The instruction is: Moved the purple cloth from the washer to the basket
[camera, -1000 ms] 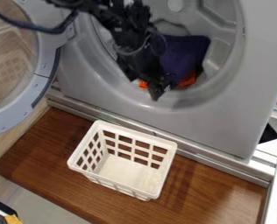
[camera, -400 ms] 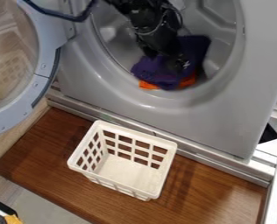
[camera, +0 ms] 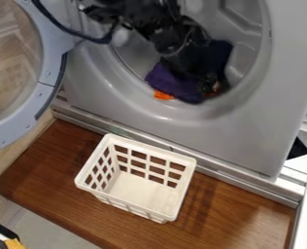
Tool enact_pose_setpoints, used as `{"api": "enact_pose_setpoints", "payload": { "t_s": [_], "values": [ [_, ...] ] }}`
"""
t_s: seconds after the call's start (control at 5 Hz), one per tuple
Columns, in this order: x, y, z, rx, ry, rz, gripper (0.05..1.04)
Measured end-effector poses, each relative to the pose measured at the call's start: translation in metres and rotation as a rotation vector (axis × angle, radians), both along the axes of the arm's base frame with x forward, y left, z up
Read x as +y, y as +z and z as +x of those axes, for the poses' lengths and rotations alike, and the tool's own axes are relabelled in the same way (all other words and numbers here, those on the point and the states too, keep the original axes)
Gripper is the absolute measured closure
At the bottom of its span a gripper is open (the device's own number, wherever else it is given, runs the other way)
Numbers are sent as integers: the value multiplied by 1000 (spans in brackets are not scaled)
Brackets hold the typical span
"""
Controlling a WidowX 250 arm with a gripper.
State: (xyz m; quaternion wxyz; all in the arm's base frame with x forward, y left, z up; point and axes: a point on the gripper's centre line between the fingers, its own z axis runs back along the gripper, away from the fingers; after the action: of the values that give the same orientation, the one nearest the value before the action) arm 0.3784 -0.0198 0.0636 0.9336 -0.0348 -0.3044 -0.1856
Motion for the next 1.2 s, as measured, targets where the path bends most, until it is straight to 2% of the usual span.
{"api": "enact_pose_setpoints", "payload": {
  "t_s": [0.2,0.4,0.6,0.8,1.2],
  "values": [
    [0,-1,-1,11,15,3,223],
    [2,-4,-5,53,39,48,507],
    [2,-5,-6,61,38,54,745],
    [5,-3,-5,73,46,70,851],
    [10,-4,-7,98,58,101,873]
  ]
}}
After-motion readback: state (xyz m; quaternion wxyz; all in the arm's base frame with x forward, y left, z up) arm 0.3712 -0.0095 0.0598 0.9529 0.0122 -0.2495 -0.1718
